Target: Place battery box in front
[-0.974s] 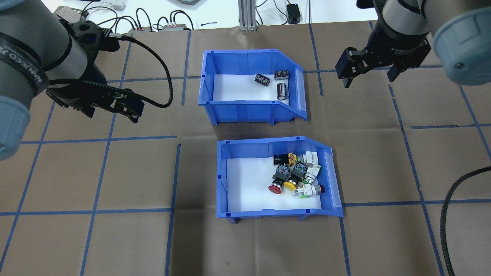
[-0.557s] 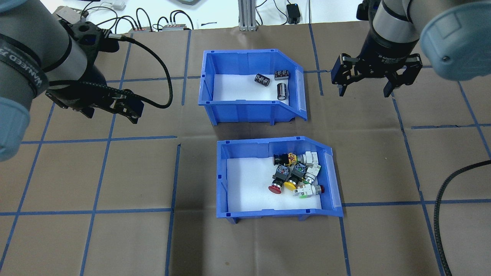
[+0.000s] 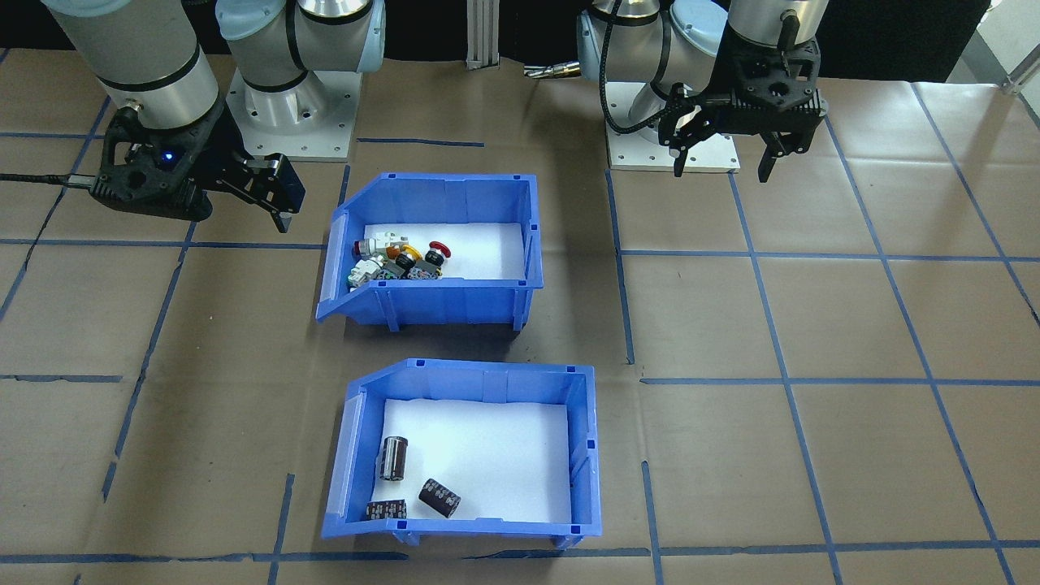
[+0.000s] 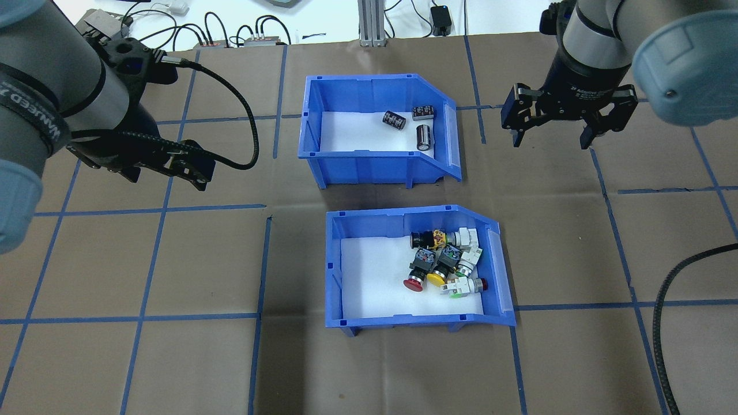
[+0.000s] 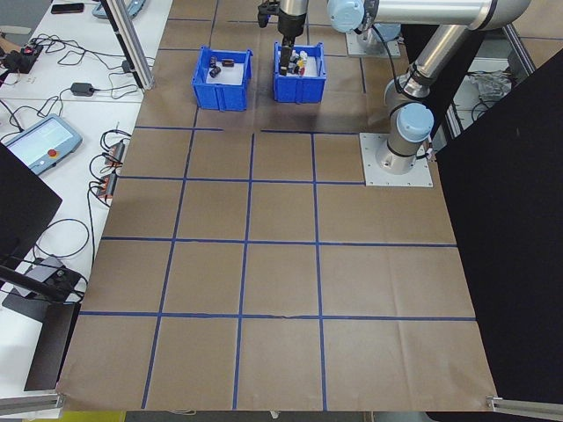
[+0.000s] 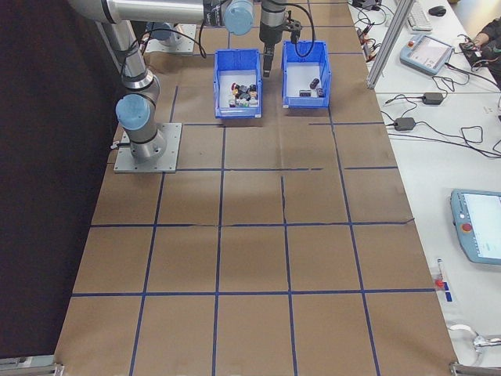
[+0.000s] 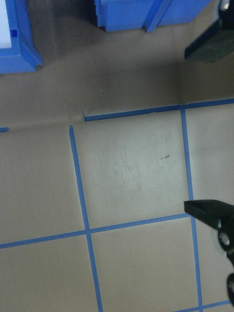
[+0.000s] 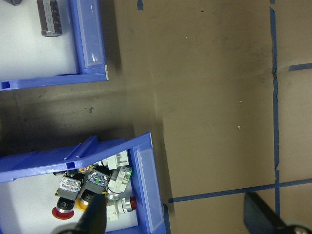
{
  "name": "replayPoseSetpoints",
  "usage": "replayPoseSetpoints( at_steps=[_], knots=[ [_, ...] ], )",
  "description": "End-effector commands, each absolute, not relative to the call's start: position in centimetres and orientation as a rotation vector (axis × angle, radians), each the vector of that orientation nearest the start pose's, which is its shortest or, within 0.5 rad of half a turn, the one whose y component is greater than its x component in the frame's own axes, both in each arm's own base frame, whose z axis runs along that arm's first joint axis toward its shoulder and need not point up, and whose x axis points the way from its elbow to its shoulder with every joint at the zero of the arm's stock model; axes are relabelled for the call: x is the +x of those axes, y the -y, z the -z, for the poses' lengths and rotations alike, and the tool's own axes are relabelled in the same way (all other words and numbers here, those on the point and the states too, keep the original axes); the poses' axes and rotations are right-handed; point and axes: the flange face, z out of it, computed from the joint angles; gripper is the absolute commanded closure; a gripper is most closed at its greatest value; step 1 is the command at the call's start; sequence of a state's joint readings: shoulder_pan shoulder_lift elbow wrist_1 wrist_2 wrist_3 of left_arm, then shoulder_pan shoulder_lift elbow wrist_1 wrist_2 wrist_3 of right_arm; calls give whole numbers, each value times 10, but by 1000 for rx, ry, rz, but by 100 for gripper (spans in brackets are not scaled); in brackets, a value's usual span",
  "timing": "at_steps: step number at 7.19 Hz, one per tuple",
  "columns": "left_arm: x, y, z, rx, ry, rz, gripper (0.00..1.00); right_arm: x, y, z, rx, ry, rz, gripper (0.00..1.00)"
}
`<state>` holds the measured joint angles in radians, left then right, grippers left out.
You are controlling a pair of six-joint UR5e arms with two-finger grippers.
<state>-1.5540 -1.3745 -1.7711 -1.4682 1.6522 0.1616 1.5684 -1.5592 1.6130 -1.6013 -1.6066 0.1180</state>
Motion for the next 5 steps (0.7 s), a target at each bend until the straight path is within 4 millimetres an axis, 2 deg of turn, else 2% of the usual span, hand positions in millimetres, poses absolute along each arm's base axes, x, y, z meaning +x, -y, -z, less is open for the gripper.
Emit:
replayPoseSetpoints(
  at_steps=[1, 5],
  knots=[
    [-118, 420, -489, 214, -3041, 138, 0, 128, 494, -468, 194, -3173, -21, 0],
    [-119, 421, -489, 105, -3058, 144, 0, 128, 493, -468, 195, -3175, -23, 0]
  ],
)
